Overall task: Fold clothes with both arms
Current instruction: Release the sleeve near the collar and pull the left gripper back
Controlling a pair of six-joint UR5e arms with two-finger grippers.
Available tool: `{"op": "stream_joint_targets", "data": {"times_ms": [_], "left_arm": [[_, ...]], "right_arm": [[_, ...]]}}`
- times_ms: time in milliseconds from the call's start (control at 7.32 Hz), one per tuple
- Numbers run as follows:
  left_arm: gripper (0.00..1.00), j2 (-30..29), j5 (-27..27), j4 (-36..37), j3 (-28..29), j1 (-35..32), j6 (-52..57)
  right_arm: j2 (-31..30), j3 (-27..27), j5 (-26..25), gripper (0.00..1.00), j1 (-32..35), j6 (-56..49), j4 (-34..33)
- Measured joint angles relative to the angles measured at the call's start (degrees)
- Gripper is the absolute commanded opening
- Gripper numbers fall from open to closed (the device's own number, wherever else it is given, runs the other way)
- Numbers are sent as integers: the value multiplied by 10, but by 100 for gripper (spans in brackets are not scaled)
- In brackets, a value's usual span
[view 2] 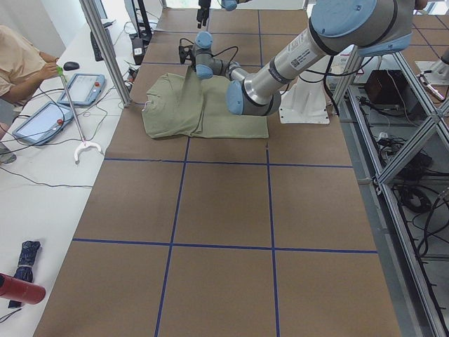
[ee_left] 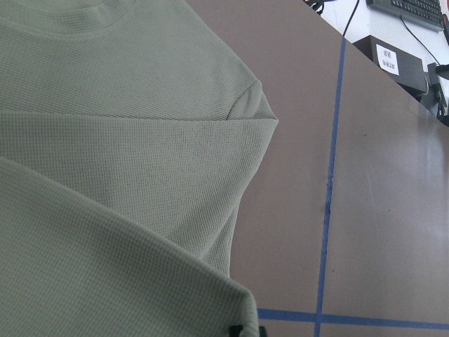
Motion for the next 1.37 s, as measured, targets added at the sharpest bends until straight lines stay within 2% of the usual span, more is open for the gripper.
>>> {"op": "stream_joint_targets", "data": {"times_ms": [137,546,683,819,1093,1366], "left_arm": [[98,-11,10,-10,15,1,-8],[100,-10,17,-17,18,9,9],[100,17,8,-16,-14,9,35],[99,69,-13,-15,-73,8,62],[99,154,-40,-5,-176,1,87],[99,216,-60,34,-264,-11,90]], "right_arm": [[-2,3,0,100,0,0,0],[-4,8,-2,100,-1,7,-1],[-5,13,-5,100,-8,21,0],[-7,25,-21,100,-30,59,1],[-25,77,-101,100,-126,162,2],[-62,145,-226,99,-266,282,2]]}}
